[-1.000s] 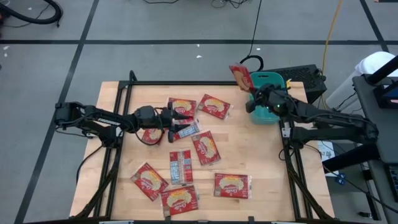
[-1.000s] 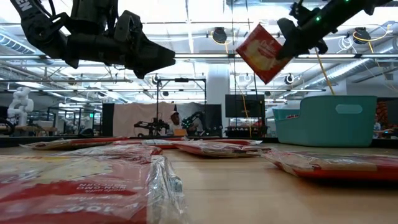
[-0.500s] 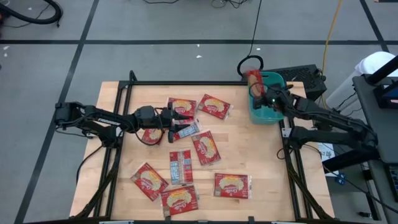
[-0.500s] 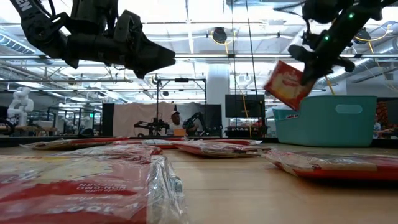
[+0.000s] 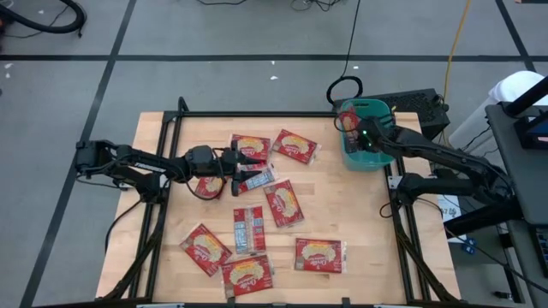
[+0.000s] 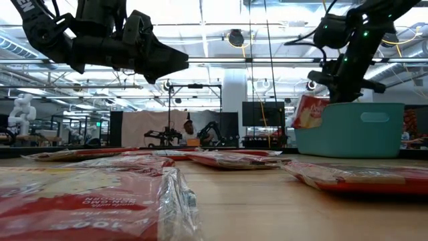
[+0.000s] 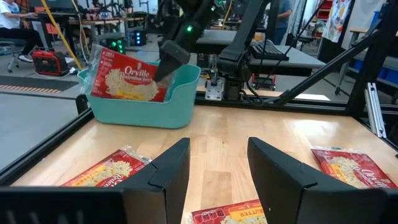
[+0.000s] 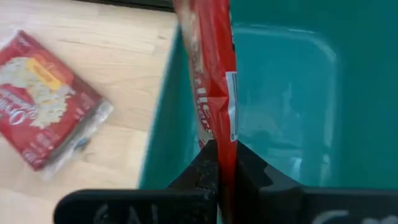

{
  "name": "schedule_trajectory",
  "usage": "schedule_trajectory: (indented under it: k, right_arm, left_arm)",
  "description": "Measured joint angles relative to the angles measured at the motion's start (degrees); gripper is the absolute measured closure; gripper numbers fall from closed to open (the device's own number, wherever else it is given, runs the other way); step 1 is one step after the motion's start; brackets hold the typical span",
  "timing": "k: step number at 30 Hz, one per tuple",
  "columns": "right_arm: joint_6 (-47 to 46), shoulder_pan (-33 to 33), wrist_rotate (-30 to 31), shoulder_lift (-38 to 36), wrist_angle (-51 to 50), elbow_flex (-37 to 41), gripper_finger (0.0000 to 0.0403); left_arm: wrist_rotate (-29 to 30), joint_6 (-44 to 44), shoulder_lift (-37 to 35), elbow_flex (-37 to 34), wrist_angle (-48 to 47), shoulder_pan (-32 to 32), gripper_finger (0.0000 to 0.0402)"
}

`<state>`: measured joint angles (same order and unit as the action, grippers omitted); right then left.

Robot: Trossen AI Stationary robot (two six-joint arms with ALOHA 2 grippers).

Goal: Sort popcorn bags into baskets
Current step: Put the red popcorn bag into the green bin

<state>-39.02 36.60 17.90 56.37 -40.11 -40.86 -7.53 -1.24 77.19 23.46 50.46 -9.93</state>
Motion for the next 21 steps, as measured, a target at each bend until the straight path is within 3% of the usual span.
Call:
schedule_trajectory:
  k: [13,21]
  right_arm:
    - [-7.5,1.0,2.9,1.4,-9.6,0.0,0.0395]
    - [-10.9,0.9,3.2,1.4,-9.9,0.0,0.0394]
  left_arm:
    - [0.0,-0.4,0.0,0.0,-0.1,0.0,0.0236]
    - [0.0,-0.6,0.0,0.0,-0.1,0.0,0.0236]
